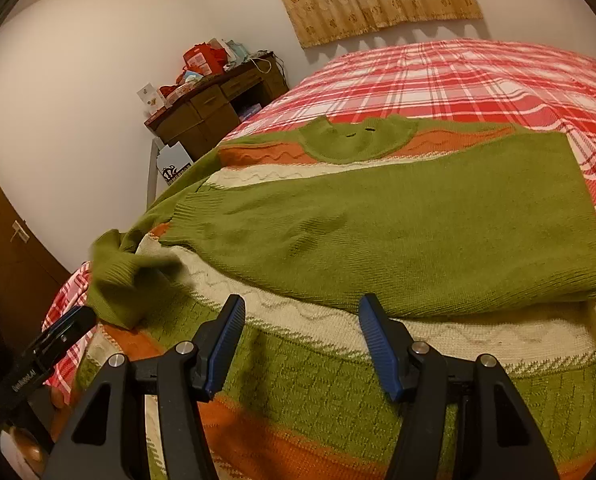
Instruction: Fold small clothes
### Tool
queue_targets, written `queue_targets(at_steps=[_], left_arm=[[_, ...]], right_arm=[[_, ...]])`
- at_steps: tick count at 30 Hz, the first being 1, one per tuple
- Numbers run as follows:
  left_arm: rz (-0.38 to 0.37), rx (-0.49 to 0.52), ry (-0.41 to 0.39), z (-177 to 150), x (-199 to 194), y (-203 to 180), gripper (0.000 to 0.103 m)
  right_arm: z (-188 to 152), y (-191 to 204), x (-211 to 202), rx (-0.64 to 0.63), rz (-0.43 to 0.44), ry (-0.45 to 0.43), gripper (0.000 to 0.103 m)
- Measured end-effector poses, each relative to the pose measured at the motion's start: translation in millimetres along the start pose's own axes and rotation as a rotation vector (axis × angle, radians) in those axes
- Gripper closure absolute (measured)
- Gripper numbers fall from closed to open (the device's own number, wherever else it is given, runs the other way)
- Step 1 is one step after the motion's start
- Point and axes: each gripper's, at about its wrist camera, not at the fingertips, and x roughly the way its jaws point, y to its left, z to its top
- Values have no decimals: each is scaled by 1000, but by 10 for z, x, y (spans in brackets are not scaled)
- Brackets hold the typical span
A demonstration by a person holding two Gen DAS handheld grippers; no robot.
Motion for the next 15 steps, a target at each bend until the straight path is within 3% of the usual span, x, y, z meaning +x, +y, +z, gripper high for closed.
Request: queue_targets(at_steps=[4, 6, 7, 11, 15], left_arm=[[46, -35, 44, -126, 168, 114, 12], [43, -83, 80, -209, 286, 190, 12], [40, -73, 48, -219, 237, 157, 8], [50, -35, 67, -224, 268, 27, 0], [39, -37, 64, -232, 242, -1, 0]], right_arm=[[46, 120, -8, 34, -52, 21, 42], [49, 212, -36, 124, 142, -1, 42], [58, 310, -13, 131, 189, 0, 42], [138, 757, 231, -21, 137, 26, 42], [160, 942, 648, -26, 147, 82, 42]])
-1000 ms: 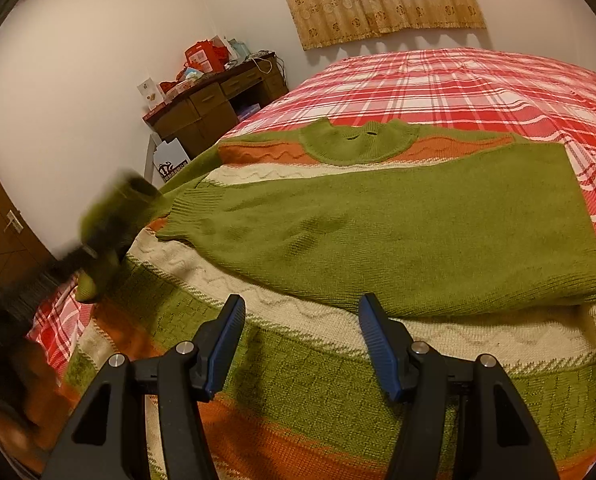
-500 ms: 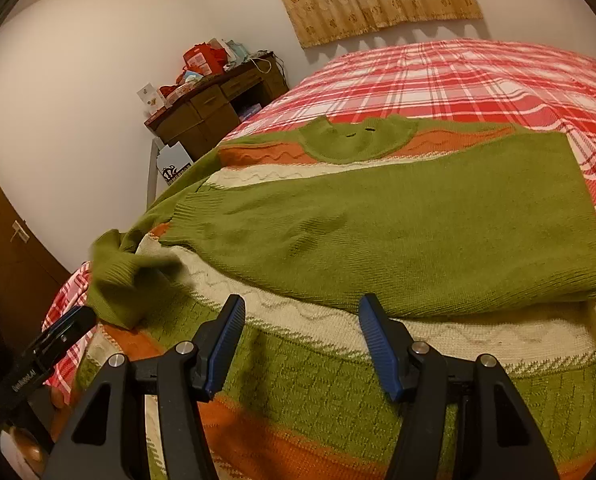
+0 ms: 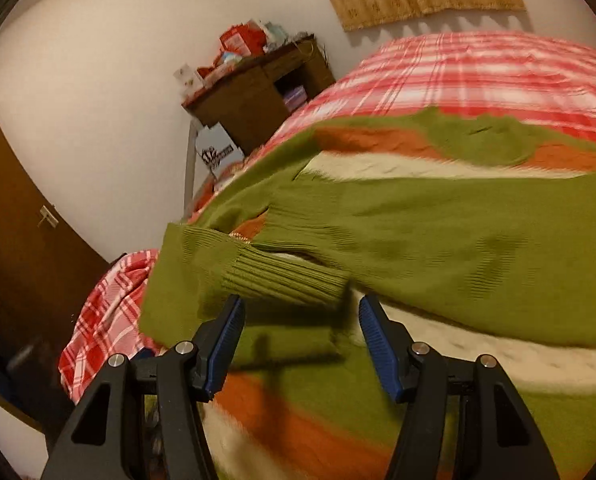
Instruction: Fold small clothes
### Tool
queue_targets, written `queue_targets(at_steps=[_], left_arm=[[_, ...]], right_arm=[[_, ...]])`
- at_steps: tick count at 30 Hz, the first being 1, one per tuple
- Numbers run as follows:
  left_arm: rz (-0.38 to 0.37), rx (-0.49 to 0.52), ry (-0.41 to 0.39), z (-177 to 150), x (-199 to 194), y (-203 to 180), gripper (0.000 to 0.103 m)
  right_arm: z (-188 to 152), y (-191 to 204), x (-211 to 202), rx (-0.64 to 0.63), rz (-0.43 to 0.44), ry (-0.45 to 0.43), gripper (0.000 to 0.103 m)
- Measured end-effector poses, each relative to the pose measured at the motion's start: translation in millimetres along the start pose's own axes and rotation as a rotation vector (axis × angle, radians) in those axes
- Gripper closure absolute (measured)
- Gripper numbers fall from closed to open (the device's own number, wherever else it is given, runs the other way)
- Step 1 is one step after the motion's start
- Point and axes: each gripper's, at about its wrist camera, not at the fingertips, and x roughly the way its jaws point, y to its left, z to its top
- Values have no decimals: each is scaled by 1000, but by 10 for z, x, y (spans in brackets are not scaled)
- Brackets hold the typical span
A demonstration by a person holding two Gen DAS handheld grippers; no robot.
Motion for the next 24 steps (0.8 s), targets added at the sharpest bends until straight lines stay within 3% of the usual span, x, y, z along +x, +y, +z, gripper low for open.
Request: queue_targets(at_steps=[2, 5, 9, 13, 18, 21, 24], left_arm=[[-3, -1, -1, 10, -8, 48, 0], [7, 7, -1, 3, 2, 61, 0], [22, 17, -1, 10, 19, 45, 0], [21, 16, -2, 6, 18, 30, 0], [21, 16, -2, 5, 15, 27, 0], [23, 17, -3, 11, 17, 36, 0], [28, 18, -5, 10, 12, 56, 0]], right_arm=[[17, 86, 66, -36, -19, -19, 45], [67, 226, 117, -101, -45, 9, 95], [165, 458, -93, -192, -50, -39, 99], [499, 614, -429, -212, -45, -137, 99], [1005, 589, -1048, -235, -138, -304, 103], [1116, 348, -1205, -138, -81, -262, 103], [900, 146, -1050, -71, -4, -189, 102]])
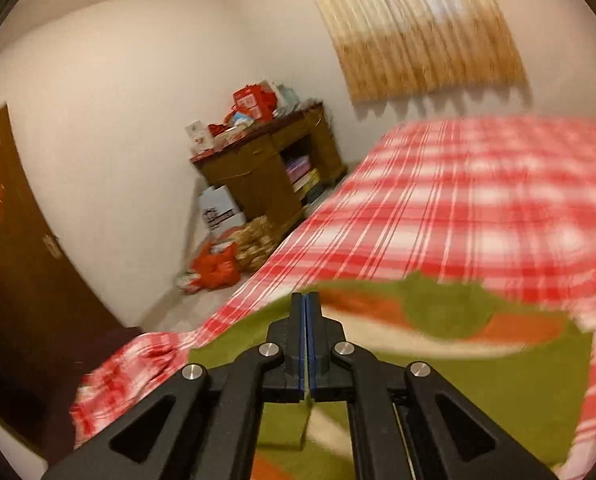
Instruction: Fold small clothes
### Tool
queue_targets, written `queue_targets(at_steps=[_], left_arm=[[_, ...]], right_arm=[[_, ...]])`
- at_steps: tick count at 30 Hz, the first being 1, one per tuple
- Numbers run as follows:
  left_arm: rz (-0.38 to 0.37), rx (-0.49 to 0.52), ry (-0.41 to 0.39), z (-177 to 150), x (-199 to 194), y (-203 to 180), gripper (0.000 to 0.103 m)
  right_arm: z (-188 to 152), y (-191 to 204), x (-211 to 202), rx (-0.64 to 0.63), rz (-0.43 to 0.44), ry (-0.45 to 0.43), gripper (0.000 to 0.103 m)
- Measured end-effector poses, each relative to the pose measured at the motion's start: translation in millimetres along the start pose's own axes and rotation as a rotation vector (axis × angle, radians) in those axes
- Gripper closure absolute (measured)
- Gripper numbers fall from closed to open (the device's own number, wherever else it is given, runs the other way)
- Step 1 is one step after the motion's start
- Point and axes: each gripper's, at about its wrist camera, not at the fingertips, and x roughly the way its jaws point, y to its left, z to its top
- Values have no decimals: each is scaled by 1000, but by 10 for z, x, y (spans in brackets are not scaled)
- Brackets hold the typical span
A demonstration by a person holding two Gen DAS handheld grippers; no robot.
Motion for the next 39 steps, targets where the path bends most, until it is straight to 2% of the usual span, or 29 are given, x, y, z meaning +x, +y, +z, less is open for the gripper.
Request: queue_targets(at_steps=[2, 3, 4, 5, 6, 8, 11, 13, 14, 15, 16, 17, 18, 19, 22, 25, 28, 31, 35, 39], left_arm=[[0, -1, 0, 0, -4, -6, 0], [0, 0, 0, -1, -4, -6, 0], [0, 0, 0, -2, -3, -7, 0], [0, 0, 0, -2, -4, -8, 0], [-1, -1, 0, -3, -6, -12, 0], [-1, -1, 0, 5, 0, -3, 0], [0, -1, 0, 5, -1, -3, 0], [1, 0, 0, 7, 1, -4, 0], [1, -1, -1, 12, 3, 2, 0], [1, 0, -2, 12, 3, 4, 0], [1, 0, -2, 15, 4, 7, 0], [2, 1, -2, 17, 7, 10, 0], [2, 1, -4, 18, 5, 9, 0], [1, 0, -5, 16, 4, 8, 0], [2, 1, -5, 18, 6, 13, 0], [2, 1, -5, 18, 6, 23, 0], [3, 1, -5, 17, 7, 25, 0], [3, 2, -5, 16, 8, 26, 0], [3, 2, -5, 14, 8, 29, 0], [6, 3, -6, 19, 1, 45, 0]], right_arm=[[-266, -48, 224, 32, 26, 79, 99], [-374, -54, 348, 48, 42, 117, 88], [-535, -73, 524, 75, 45, 173, 73], [-628, -78, 623, 89, 40, 202, 33], [-735, -72, 730, 103, 47, 221, 19], [-876, -18, 883, 99, 53, 241, 19], [-967, 110, 1050, 43, 5, 251, 21], [-1007, 241, 1149, -38, -29, 249, 21], [-1011, 298, 1199, -86, -51, 254, 27], [-1025, 361, 1237, -135, -87, 263, 50], [-1024, 384, 1268, -168, -125, 271, 60], [-1008, 405, 1275, -184, -141, 278, 80], [-972, 393, 1259, -172, -122, 283, 92], [-935, 379, 1221, -164, -105, 281, 95], [-758, 478, 1016, -211, -93, 229, 95], [-416, 632, 707, -225, -72, 130, 95], [-8, 680, 322, -241, -111, 1, 96], [375, 544, -131, -227, -177, -133, 96], [514, 109, -540, -189, -295, -179, 96], [368, -536, -704, -111, -418, -128, 96]])
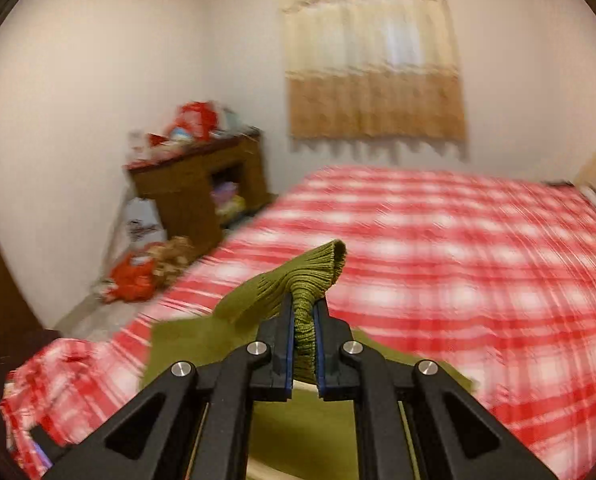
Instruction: Fold small clothes
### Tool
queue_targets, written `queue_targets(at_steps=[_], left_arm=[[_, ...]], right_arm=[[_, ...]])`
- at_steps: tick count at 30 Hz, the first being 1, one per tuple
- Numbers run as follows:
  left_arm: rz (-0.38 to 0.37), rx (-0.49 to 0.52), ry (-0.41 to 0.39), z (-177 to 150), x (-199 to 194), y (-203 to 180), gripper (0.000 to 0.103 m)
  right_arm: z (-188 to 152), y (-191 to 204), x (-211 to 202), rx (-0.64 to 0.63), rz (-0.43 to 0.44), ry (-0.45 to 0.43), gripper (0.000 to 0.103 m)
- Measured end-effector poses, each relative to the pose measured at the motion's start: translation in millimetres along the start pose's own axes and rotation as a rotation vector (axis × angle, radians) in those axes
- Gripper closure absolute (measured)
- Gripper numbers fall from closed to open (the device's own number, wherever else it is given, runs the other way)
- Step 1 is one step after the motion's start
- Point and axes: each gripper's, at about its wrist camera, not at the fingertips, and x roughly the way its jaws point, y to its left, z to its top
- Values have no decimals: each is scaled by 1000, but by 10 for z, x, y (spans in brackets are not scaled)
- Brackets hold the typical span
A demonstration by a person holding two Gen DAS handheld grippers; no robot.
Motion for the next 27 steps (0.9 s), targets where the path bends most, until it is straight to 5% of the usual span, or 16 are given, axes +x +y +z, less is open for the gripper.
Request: queue_targets(at_steps=[6, 11, 13, 16, 18, 19, 27], left_arm=[[3, 2, 1, 13, 4, 28, 0], [5, 4, 2, 16, 11, 25, 0], [6, 5, 3, 16, 11, 25, 0], [11, 7, 4, 14, 13, 12, 0], [12, 8, 4, 15, 14, 17, 0], [12, 8, 4, 14, 15, 18, 0], [20, 12, 4, 1, 3, -7, 0]], right_arm=[[-714, -696, 428, 77, -163, 176, 96], [-1218, -930, 742, 125, -132, 301, 94], [-1284, -1021, 677, 165, -91, 284, 92], [-1296, -1267, 402, 307, -75, 211, 70], [-1280, -1381, 142, 341, -226, 157, 61], [-1250, -1375, 36, 318, -273, 136, 61], [-1196, -587, 201, 10, -85, 182, 61]])
